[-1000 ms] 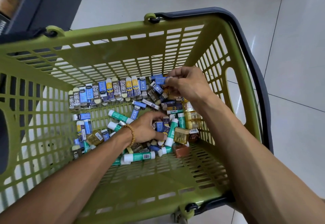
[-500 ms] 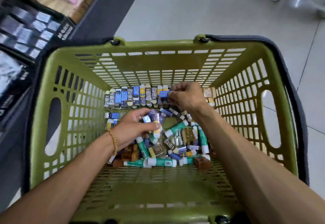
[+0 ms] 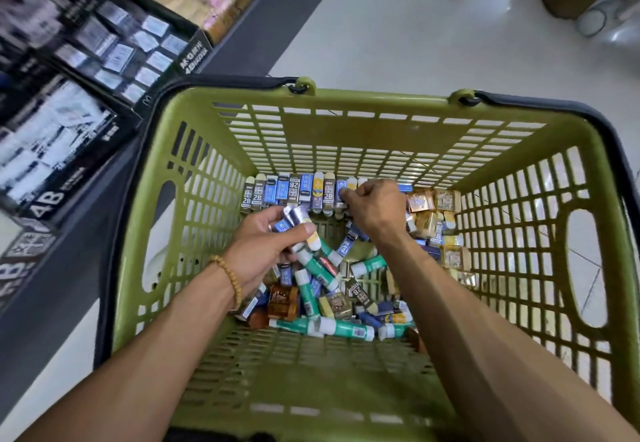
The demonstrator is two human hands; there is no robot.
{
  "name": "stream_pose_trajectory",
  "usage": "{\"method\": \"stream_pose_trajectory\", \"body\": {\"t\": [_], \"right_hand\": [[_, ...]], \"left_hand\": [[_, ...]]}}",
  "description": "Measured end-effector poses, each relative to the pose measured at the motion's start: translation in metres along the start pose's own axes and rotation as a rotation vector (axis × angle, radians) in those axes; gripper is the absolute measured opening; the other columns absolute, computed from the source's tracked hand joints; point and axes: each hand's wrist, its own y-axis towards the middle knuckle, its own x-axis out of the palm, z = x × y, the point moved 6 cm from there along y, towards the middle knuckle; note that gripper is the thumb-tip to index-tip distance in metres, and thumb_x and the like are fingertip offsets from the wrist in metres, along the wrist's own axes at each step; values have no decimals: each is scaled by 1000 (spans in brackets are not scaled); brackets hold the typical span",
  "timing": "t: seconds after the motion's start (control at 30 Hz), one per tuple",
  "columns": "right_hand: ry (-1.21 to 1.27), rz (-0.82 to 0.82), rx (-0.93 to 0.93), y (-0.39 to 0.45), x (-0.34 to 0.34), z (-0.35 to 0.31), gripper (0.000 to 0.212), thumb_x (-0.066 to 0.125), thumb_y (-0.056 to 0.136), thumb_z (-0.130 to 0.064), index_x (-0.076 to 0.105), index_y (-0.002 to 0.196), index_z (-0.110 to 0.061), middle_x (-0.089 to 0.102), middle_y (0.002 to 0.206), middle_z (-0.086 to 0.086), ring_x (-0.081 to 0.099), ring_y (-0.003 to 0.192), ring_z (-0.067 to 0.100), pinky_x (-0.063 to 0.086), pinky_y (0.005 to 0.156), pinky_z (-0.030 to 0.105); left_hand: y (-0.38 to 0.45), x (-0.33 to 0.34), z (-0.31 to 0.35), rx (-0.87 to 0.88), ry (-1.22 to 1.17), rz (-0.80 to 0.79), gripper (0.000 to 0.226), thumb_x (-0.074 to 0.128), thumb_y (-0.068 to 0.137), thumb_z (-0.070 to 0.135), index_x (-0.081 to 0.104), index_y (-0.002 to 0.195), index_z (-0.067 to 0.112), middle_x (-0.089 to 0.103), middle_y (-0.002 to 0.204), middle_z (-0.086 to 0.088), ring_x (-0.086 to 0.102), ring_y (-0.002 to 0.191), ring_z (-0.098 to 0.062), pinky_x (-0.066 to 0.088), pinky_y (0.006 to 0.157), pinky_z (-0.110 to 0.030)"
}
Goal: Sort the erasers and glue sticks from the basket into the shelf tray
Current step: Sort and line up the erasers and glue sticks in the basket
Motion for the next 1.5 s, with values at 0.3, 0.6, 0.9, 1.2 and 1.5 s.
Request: {"method": "stream_pose_trajectory", "body": {"t": [0.3,0.6,0.9,1.2,1.5], "right_hand": [[203,-374,-108,-34,-8,-25,41,66,94,-34,72,80,5,71,76,19,58,60,14,47,60,29],[281,-599,-22,-51,0,-27,10,68,91,-6,72,84,-1,64,74,14,51,57,16,45,47,20],[337,-764,80,-53,5,-11,15,69,92,-15,71,77,-13,58,62,2,47,49,9,38,43,18],[316,-200,99,-13,-26,4,31,71,92,-22,67,69,-2,58,51,0,52,45,9,50,57,27],[72,-26,-17,10,-13,-5,26,77,85,-18,72,62,-9,73,67,4,73,71,22,61,71,43]], "left_hand": [[4,2,-1,1,-56,-8,23,73,79,5,65,101,6,69,83,-6,61,59,-8,52,56,-19],[7,6,2,36,103,-41,39,79,54,17,68,91,13,71,91,-9,66,76,-17,54,60,-24],[17,6,-2,71,237,-27,28,82,68,9,71,93,15,73,96,-3,69,80,-18,58,67,-33],[23,4,-2,44,169,49,17,69,87,8,63,103,9,62,114,-11,63,82,-25,56,63,-28],[16,7,3,-15,-59,6,17,58,91,0,68,101,10,66,103,-16,60,76,-19,52,56,-21]]}}
